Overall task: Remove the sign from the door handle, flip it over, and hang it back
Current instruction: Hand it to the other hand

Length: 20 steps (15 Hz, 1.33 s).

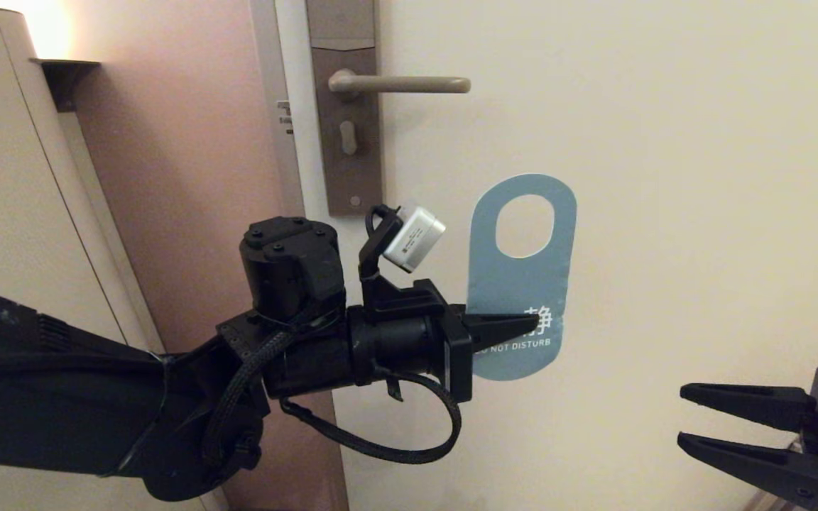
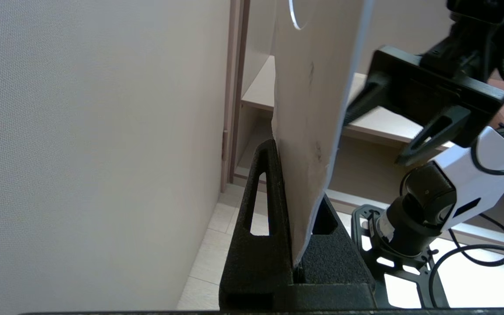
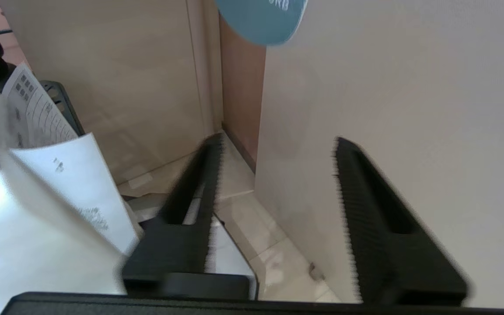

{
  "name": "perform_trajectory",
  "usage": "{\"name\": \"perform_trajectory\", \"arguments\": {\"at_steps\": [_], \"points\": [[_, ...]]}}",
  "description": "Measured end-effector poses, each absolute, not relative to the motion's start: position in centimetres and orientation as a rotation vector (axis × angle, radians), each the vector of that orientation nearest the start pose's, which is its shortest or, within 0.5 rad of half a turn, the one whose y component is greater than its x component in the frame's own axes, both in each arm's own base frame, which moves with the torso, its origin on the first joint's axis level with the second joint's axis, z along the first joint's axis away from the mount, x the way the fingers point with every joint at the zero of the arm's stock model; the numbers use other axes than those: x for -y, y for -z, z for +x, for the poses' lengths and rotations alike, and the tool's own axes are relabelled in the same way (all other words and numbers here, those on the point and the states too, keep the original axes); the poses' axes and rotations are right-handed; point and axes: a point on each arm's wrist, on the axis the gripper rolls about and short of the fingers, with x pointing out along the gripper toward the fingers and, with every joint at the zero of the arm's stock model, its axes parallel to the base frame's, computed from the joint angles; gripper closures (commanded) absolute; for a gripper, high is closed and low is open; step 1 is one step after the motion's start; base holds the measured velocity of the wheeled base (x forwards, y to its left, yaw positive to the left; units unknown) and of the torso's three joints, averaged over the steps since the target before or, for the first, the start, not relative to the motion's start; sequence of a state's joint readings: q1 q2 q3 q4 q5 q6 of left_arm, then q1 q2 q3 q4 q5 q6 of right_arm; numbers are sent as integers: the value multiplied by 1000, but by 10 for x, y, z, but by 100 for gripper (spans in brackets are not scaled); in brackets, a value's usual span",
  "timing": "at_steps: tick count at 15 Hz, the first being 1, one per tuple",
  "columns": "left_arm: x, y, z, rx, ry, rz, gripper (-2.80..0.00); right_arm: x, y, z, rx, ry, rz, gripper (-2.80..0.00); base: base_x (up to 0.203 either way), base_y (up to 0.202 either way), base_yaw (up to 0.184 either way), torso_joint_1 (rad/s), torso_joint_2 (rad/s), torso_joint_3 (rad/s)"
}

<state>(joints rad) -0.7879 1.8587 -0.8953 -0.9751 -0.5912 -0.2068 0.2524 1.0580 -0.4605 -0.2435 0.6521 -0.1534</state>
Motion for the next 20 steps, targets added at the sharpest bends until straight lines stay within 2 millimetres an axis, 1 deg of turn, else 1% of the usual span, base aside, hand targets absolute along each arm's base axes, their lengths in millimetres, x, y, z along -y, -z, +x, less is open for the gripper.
{"name": "perform_trajectory", "arguments": {"at_steps": [3, 6, 9, 12, 16, 20], "points": [[254, -188, 235, -131, 1375, -174, 0, -51, -191, 135, -279, -928, -74, -280, 0, 0, 0, 0, 0, 0], [255, -188, 236, -126, 1377, -176, 0, -55, -188, 141, -299, -944, -72, -280, 0, 0, 0, 0, 0, 0], [255, -190, 235, -113, 1398, -180, 0, -66, -186, 143, -306, -1013, -79, -280, 0, 0, 0, 0, 0, 0], [256, -190, 233, -115, 1424, -180, 0, -79, -186, 153, -298, -1062, -85, -280, 0, 0, 0, 0, 0, 0], [261, -191, 227, -118, 1455, -196, 0, -94, -185, 167, -327, -1112, -88, -280, 0, 0, 0, 0, 0, 0], [263, -198, 224, -90, 1483, -251, 0, -103, -182, 174, -349, -1147, -87, -280, 0, 0, 0, 0, 0, 0]]}}
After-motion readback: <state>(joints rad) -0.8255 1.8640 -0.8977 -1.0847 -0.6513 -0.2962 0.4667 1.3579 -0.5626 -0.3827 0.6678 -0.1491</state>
